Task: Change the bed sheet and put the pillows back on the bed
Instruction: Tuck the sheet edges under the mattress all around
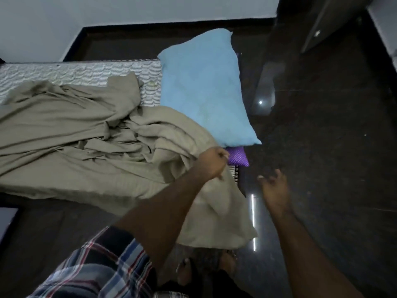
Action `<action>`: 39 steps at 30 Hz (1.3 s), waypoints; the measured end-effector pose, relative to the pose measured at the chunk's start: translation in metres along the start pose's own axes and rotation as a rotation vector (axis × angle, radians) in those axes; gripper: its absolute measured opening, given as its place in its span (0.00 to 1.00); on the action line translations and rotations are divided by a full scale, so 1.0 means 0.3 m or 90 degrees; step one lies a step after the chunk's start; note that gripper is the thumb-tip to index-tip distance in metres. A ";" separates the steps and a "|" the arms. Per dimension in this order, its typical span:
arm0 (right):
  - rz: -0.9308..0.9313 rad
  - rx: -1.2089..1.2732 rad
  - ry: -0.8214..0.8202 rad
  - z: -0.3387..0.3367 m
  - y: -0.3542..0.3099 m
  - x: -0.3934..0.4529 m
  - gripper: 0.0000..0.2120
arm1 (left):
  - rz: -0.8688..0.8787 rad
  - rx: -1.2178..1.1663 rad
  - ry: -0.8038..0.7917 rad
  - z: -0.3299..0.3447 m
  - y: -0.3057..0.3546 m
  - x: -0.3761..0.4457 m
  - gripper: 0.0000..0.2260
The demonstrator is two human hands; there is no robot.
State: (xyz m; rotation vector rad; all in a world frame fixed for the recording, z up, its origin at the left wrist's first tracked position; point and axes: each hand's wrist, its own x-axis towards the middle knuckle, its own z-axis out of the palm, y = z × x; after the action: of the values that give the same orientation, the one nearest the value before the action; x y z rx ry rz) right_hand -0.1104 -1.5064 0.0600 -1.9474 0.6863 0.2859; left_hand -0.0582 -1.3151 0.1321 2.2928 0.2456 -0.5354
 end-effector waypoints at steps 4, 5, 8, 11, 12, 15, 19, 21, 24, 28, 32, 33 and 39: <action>-0.038 0.030 -0.027 0.080 -0.160 0.036 0.33 | -0.070 -0.069 0.112 -0.103 -0.089 0.058 0.13; -0.058 0.030 -0.030 0.098 -0.203 0.047 0.32 | -0.076 -0.085 0.129 -0.129 -0.101 0.073 0.14; -0.096 0.026 -0.029 0.149 -0.320 0.100 0.34 | -0.069 -0.104 0.178 -0.205 -0.123 0.131 0.15; -0.133 0.009 0.000 0.196 -0.451 0.172 0.37 | -0.062 -0.092 0.195 -0.284 -0.139 0.209 0.18; -0.146 -0.003 0.010 0.211 -0.499 0.201 0.37 | -0.066 -0.087 0.196 -0.313 -0.149 0.241 0.19; -0.174 -0.031 0.018 0.256 -0.637 0.303 0.38 | -0.099 -0.115 0.198 -0.401 -0.195 0.345 0.23; -0.158 -0.059 0.026 0.337 -0.768 0.480 0.46 | -0.113 -0.159 0.159 -0.501 -0.278 0.477 0.27; -0.126 -0.043 -0.003 0.378 -0.800 0.557 0.47 | -0.115 -0.166 0.120 -0.531 -0.325 0.532 0.20; -0.007 0.052 -0.069 0.435 -0.804 0.633 0.51 | -0.119 -0.154 0.070 -0.554 -0.409 0.597 0.14; 0.038 0.070 -0.037 0.517 -0.853 0.674 0.36 | -0.087 -0.060 0.029 -0.578 -0.473 0.627 0.05; -0.209 0.004 0.117 0.542 -1.121 0.646 0.23 | -0.051 0.000 0.000 -0.562 -0.535 0.619 0.05; -0.285 -0.039 0.132 0.546 -1.189 0.645 0.20 | -0.047 0.013 -0.020 -0.553 -0.545 0.609 0.04; -0.833 -0.228 0.233 0.678 -1.464 0.591 0.17 | -0.145 -0.319 0.007 -0.623 -0.429 0.642 0.19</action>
State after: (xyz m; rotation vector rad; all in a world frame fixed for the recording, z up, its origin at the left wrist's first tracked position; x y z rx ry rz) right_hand 0.3067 -1.2425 0.2088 -2.3907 -0.5467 -0.8115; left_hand 0.1281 -1.0886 0.0810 1.7906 0.5824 -0.5084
